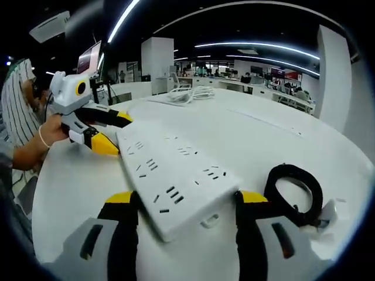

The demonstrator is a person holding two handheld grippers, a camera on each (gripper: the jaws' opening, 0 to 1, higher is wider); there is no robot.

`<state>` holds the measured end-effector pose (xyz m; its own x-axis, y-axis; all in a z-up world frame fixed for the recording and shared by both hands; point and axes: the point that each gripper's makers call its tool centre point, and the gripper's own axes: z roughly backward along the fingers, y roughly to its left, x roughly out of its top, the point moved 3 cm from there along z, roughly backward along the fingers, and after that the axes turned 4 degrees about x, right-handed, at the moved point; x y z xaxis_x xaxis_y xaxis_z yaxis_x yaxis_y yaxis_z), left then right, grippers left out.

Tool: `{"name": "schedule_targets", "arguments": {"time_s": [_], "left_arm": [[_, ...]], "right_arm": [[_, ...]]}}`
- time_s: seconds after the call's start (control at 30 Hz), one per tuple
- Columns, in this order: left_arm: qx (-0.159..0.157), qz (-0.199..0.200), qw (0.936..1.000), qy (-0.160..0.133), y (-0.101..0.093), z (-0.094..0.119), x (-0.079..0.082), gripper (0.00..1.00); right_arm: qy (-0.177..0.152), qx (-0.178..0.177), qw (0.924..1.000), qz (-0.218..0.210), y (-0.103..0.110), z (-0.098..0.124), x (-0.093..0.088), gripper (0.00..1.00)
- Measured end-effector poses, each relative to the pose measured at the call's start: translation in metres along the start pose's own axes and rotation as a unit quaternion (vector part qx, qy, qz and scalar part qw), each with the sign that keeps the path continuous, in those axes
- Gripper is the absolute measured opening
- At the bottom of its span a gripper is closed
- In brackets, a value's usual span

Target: Straighten the power strip on the desk, plug the charger into it

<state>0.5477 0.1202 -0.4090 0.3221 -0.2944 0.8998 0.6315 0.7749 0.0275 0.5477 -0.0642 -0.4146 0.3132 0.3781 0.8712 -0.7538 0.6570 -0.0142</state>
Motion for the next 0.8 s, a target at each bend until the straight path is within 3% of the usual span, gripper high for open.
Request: {"name": "schedule_targets", "arguments": {"time_s": [0.8], "left_arm": [[-0.001, -0.007, 0.9999, 0.015, -0.008, -0.002, 0.004, 0.48]], "right_arm": [[0.017, 0.012, 0.9998, 0.004, -0.014, -0.003, 0.002, 0.71]]}}
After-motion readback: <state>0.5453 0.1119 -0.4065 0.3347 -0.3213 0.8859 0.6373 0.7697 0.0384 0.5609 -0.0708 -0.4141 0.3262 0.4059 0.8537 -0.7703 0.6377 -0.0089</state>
